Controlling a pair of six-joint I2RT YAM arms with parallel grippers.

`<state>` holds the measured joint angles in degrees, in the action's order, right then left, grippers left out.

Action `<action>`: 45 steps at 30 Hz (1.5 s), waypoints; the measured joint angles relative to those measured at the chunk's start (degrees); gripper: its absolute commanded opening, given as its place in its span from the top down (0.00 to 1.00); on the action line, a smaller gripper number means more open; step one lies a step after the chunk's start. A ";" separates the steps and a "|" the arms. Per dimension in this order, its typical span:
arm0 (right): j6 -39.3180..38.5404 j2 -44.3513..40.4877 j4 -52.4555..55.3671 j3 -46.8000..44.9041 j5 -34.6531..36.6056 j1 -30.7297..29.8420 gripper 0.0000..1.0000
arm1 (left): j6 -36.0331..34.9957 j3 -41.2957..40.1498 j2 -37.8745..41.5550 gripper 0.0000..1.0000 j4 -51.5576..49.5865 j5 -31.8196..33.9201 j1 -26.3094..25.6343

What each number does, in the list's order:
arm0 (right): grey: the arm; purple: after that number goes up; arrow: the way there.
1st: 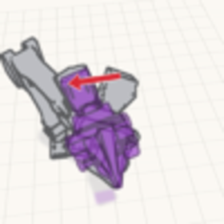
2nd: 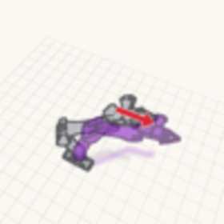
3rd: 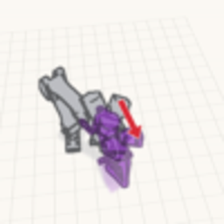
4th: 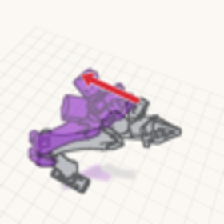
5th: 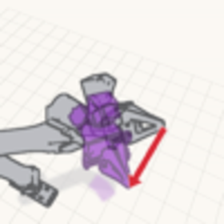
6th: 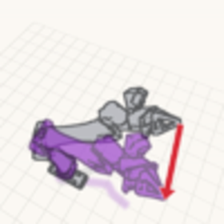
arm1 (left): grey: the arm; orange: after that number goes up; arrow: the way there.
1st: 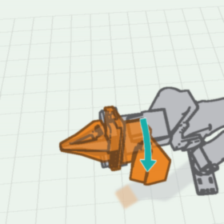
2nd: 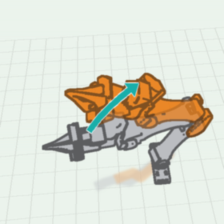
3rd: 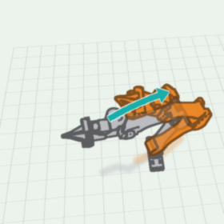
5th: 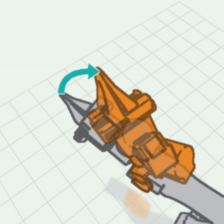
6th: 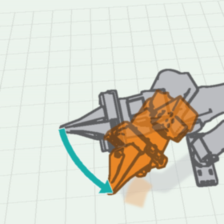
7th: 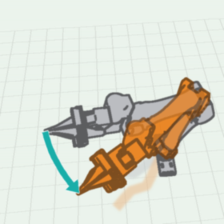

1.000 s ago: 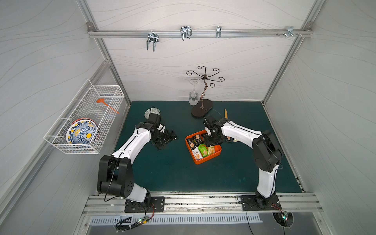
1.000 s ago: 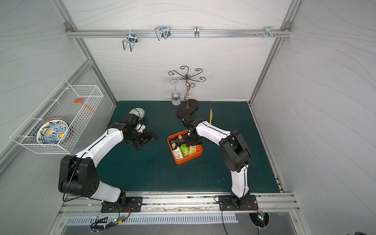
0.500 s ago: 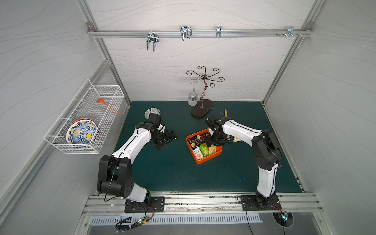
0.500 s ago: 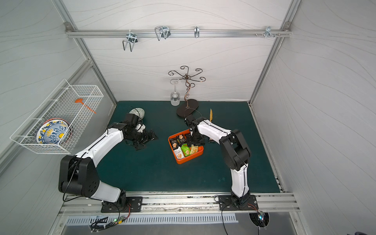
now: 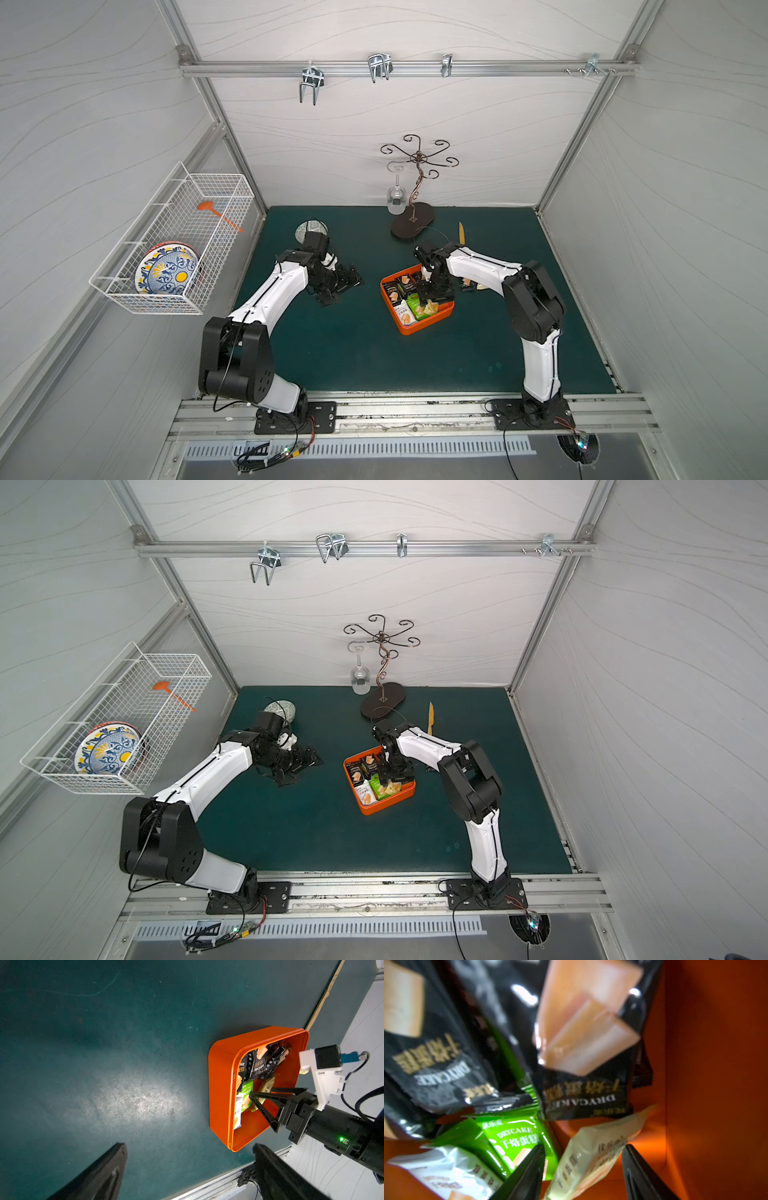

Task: Take the cookies out of the storage box
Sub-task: Pick up the cookie from the storage box.

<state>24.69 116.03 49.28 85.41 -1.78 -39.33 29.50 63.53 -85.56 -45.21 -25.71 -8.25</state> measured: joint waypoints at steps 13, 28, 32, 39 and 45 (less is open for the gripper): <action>-1.55 -3.17 -5.44 -1.09 0.70 -2.93 0.36 | -0.17 0.00 0.00 0.01 0.02 -0.02 0.00; -0.70 -7.32 -4.37 -2.38 1.53 -1.95 0.29 | -0.17 0.00 0.00 0.01 0.02 0.00 0.00; -1.03 -8.09 -4.50 -3.98 0.90 -0.13 0.29 | -0.17 0.00 0.00 0.01 0.02 0.00 0.00; -3.13 -6.23 -5.31 -4.48 0.17 0.87 0.30 | -0.17 0.00 0.00 0.01 -0.15 0.00 0.02; -3.74 -4.33 -6.36 -4.42 -0.46 0.59 0.31 | -0.17 0.00 0.00 0.01 -0.83 0.09 0.02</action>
<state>20.95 111.70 42.92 80.99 -2.24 -38.74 29.32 63.53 -85.56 -46.04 -25.63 -8.23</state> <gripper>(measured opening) 0.694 0.989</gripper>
